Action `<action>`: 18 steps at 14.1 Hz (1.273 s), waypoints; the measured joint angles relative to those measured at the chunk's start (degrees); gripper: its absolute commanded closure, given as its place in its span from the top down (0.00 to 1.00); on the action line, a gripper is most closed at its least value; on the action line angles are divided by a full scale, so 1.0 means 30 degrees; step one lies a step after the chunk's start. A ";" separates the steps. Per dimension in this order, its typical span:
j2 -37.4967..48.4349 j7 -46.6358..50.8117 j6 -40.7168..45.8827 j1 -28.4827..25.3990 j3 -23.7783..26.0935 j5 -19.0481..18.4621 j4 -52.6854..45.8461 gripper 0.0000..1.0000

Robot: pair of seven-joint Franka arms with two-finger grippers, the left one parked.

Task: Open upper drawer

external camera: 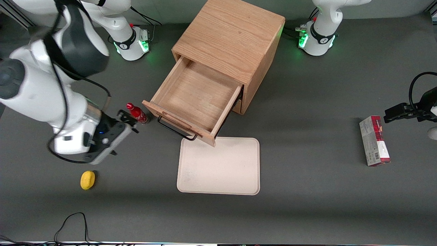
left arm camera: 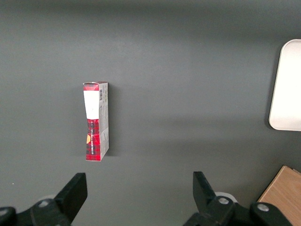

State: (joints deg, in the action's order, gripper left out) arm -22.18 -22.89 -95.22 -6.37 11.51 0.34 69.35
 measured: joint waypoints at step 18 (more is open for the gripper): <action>1.1704 0.8867 0.0646 0.0108 -0.5150 -0.0454 1.2235 1.00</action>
State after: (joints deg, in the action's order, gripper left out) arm 12.94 3.71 -93.29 -6.04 -3.94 -1.02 106.06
